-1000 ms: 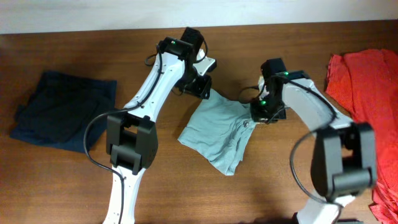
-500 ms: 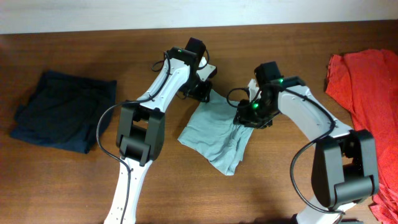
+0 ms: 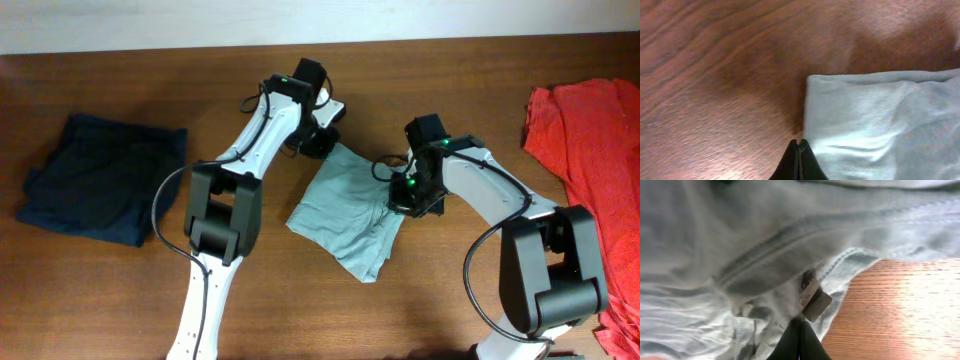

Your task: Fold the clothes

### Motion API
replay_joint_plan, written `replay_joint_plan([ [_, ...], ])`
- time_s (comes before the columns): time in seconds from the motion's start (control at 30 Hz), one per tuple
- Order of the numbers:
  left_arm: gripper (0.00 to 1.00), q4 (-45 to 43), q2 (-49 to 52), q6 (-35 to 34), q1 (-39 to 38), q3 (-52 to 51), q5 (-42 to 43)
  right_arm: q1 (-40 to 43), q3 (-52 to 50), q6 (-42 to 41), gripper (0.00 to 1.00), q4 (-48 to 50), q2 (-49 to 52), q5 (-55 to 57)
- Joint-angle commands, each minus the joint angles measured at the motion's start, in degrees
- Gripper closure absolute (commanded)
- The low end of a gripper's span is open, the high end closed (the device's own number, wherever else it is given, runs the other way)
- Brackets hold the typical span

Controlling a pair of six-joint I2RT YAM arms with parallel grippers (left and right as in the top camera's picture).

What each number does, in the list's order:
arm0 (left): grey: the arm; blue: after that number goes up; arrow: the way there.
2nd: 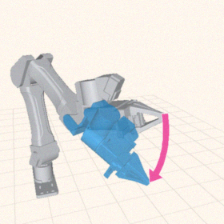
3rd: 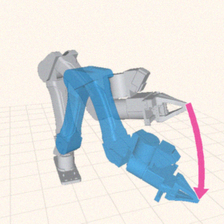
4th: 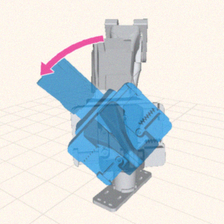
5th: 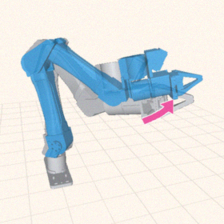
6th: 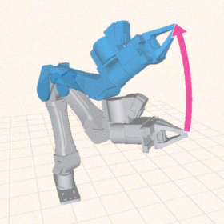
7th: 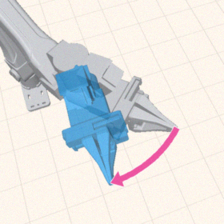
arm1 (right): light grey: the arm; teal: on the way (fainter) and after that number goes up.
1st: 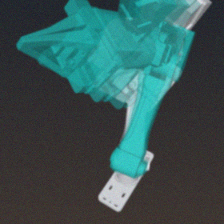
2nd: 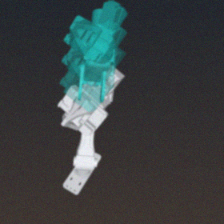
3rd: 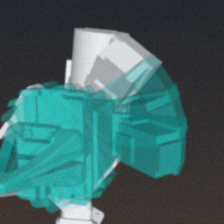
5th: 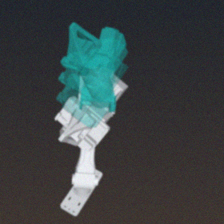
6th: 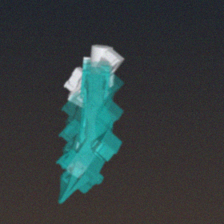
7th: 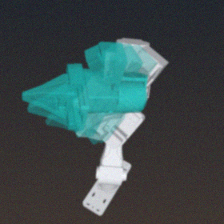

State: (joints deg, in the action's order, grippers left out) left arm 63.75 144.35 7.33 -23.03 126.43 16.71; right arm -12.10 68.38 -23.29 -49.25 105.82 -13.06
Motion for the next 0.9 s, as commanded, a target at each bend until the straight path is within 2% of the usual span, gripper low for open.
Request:
replay_joint_plan([
  [0.0, 1.00, 0.0, 0.0, 0.5, 2.1, 0.2, 3.1, -0.2, -0.2, 2.0, 0.96, -0.2, 0.4, 1.7],
  [0.07, 0.97, 0.1, -0.1, 0.5, 2.6, 0.3, 6.3, -0.2, -0.2, 2.0, 0.96, -1.0, 0.4, 1.7],
  [0.1, 0.91, 0.1, -0.1, 0.5, 2.9, 0.4, 8.1, -0.2, -0.2, 2.1, 0.95, -1.5, 0.4, 1.8],
  [0.17, 0.82, 0.1, -0.1, 0.5, 3.1, 0.8, 10.4, 0.2, -0.2, 2.1, 0.79, -2.9, 0.4, 1.0],
  [0.27, 0.77, 0.1, -0.1, 0.6, 3.3, 1.9, 13.6, 1.4, -0.1, 8.1, 0.67, -1.9, -0.6, -7.0],
  [0.33, 0.74, 0.1, -0.1, 1.6, 3.3, 3.2, 15.5, 2.6, 0.1, 8.5, 0.64, -0.8, -2.2, -9.9],
  [0.47, 0.66, 0.0, -0.1, 1.6, 3.2, 5.7, 16.5, 4.3, 0.1, 8.5, 0.63, 1.6, -5.4, -11.0],
  [0.6, 0.66, 0.0, 0.1, 4.5, 2.4, 5.1, 16.0, 4.2, 0.1, 8.1, 0.63, 2.6, -4.8, -11.0],
  [0.73, 0.66, -0.1, 0.5, 4.6, 0.4, 4.8, 7.7, 3.1, 0.0, 7.8, 0.64, 6.1, -3.6, -11.6],
  [0.87, 0.66, -0.1, 1.8, 5.2, -0.5, 4.8, 7.2, 1.9, 0.0, 6.0, 0.64, 7.1, -2.2, -11.1],
])
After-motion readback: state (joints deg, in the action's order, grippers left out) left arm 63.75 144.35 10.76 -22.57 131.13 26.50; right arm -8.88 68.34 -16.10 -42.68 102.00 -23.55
